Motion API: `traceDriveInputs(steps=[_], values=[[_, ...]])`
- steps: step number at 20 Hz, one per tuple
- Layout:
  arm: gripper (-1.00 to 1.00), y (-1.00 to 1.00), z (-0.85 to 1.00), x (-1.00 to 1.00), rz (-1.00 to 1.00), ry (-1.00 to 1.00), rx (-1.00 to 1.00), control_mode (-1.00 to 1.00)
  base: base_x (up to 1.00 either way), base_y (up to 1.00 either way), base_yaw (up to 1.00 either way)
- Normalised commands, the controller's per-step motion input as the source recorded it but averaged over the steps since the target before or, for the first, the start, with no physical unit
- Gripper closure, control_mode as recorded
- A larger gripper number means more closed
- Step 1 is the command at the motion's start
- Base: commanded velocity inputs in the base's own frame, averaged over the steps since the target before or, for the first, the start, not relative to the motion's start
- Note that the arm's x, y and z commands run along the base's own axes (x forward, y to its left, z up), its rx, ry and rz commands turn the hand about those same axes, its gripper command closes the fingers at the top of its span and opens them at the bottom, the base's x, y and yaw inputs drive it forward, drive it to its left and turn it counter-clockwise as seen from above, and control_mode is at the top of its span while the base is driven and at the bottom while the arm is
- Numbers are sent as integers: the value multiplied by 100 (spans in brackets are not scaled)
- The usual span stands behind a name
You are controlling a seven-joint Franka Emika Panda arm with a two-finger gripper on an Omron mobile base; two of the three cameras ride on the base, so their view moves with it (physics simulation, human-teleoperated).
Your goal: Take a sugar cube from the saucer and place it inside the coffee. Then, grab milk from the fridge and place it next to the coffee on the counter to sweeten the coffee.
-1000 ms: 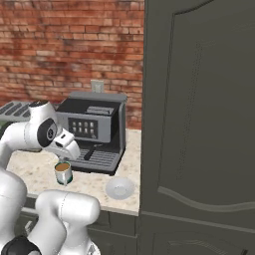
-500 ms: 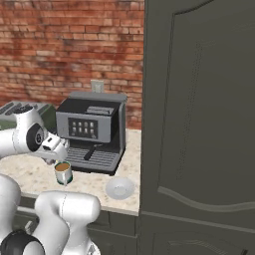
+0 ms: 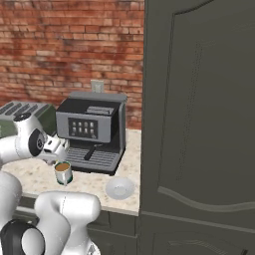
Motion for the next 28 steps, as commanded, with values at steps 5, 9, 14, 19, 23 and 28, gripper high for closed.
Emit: traceDriveInputs(steps=[5, 9, 14, 19, 23, 28], values=[[100, -1, -1, 36, 0, -7, -5, -100, 0, 0, 0], [100, -6, -11, 9, 0, 0, 0, -100, 0, 0, 0], [100, -8, -16, 0, 0, 0, 0, -100, 0, 0, 0], [100, -12, -8, 0, 0, 0, 0, -100, 0, 0, 0], [100, -9, -4, 2, 0, 0, 0, -100, 0, 0, 0], [-100, 0, 0, 4, 0, 0, -2, -100, 0, 0, 0]])
